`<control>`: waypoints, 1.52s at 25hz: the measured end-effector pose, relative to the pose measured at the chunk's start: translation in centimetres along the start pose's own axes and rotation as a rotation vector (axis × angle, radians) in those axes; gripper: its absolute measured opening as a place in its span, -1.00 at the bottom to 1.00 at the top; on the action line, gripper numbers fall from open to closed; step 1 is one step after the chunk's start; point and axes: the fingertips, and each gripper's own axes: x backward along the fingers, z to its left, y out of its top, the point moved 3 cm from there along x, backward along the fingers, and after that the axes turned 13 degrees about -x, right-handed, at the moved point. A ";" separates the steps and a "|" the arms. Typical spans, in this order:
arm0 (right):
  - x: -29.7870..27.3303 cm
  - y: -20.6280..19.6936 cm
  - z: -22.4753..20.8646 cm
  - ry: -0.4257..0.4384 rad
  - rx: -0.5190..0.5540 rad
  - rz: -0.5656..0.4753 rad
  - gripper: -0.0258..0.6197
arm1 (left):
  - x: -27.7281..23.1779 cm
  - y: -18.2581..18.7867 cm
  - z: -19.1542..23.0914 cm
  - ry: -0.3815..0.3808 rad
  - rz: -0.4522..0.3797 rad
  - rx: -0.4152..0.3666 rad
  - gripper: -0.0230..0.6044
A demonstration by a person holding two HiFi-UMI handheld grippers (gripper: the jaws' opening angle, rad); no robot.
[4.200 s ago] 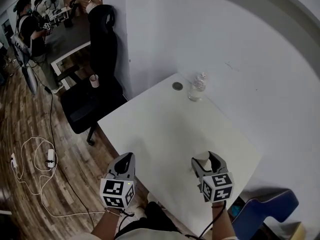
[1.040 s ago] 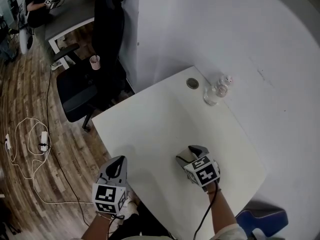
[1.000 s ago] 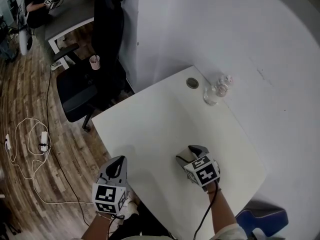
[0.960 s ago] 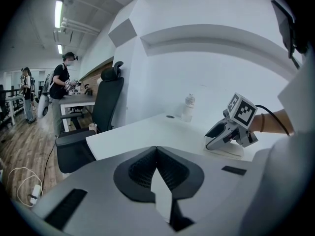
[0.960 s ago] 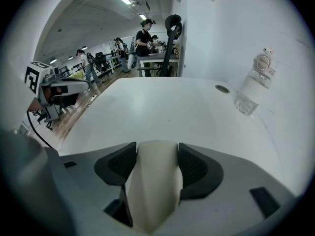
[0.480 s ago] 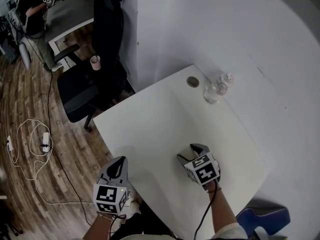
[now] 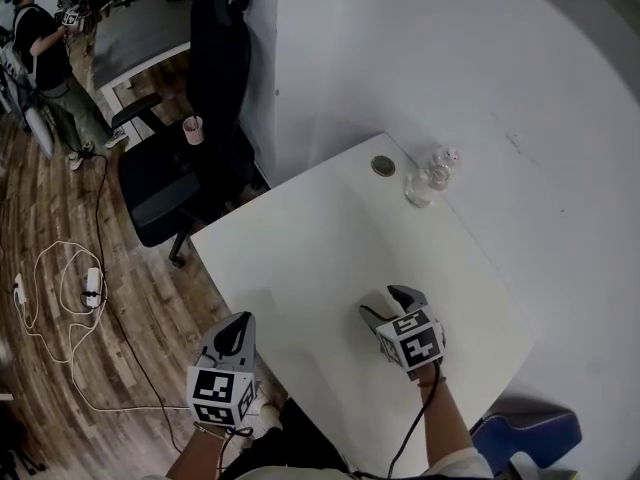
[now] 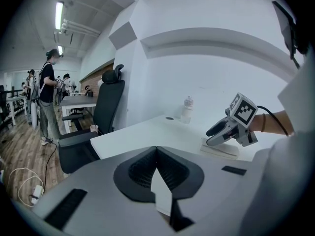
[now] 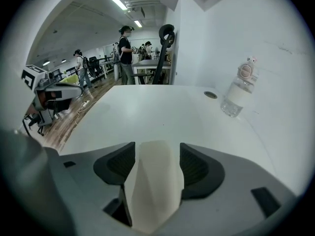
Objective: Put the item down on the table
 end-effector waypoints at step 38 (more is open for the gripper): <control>19.0 -2.4 1.8 -0.393 -0.331 -0.485 -0.65 | 5.9 10.6 -3.4 -0.093 -0.272 -0.107 -0.87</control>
